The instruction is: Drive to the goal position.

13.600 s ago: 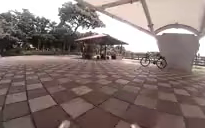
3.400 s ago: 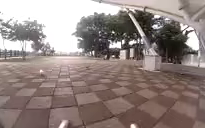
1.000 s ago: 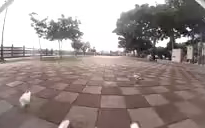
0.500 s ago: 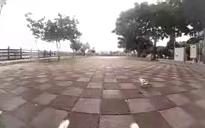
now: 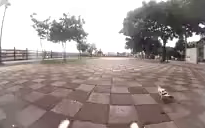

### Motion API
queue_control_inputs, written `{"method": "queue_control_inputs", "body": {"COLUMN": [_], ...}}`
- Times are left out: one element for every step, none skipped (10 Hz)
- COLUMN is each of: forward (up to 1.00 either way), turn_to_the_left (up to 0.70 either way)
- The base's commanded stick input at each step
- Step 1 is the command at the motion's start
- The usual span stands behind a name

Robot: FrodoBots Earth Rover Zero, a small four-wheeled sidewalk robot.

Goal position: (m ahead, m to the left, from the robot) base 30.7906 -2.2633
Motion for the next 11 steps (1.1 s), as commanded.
{"method": "queue_control_inputs", "body": {"forward": [1.0,1.0,1.0,1.0,1.0,1.0,1.0,1.0,1.0,1.0,1.0], "turn_to_the_left": [-0.18,-0.29,-0.39,-0.24,-0.07,0.0,0.0,-0.01,-0.11,-0.38,-0.38]}}
